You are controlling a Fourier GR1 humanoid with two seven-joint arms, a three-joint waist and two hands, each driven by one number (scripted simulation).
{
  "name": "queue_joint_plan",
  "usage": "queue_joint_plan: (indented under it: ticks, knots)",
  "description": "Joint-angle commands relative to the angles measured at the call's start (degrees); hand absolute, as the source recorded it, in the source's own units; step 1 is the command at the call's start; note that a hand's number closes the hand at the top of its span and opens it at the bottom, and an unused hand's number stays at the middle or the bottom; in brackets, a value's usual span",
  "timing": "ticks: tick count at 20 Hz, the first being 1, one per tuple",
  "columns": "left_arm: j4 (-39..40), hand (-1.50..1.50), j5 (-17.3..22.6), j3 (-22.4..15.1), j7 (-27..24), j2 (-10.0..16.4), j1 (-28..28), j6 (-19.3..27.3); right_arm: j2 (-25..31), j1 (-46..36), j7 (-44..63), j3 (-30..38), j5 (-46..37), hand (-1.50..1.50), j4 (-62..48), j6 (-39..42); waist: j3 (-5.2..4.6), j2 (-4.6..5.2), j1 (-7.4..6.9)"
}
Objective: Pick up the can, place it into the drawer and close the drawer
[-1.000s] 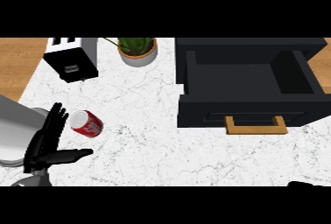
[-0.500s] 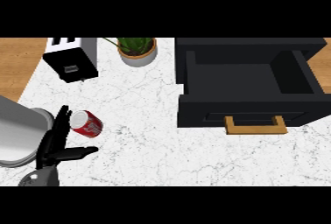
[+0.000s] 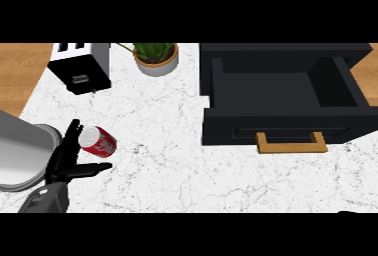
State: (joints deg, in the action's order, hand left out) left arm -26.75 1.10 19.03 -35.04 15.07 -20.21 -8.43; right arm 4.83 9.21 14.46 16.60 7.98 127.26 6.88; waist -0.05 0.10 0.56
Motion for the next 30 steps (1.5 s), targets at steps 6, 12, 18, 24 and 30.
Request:
queue_joint_plan:
  ticks: [6, 12, 18, 24, 30]
  knots:
    - [11.4, -1.5, -1.8, -0.9, -5.1, 1.1, -8.5, -1.9, -0.7, -3.5, 3.8, -2.3, -3.5, -1.5, 2.2, -2.8, -0.07, 0.19, 0.42]
    - [13.8, 1.5, -2.6, -2.2, -6.6, -2.1, -11.0, -3.5, -0.9, -3.4, -0.1, -1.9, -3.6, -1.5, -1.7, -1.3, -0.05, 0.22, 0.51]
    - [15.8, 1.5, -2.1, -1.6, -9.3, 0.8, -11.8, -10.4, -2.0, -0.4, 1.1, -1.7, -2.2, -1.5, 2.0, -1.1, -0.09, 0.33, 0.91]
    - [14.8, 1.5, -2.1, -2.3, -7.9, 0.1, -14.9, -10.6, 0.6, -6.7, 2.4, -0.9, -4.3, -1.5, -0.6, -2.7, -0.04, 0.21, 0.27]
    - [14.1, 1.5, 0.7, 0.1, -9.6, -10.7, -15.5, 3.8, -0.7, -1.9, 3.1, -0.6, -2.1, -1.5, 3.7, -1.1, -0.02, 0.13, 0.44]
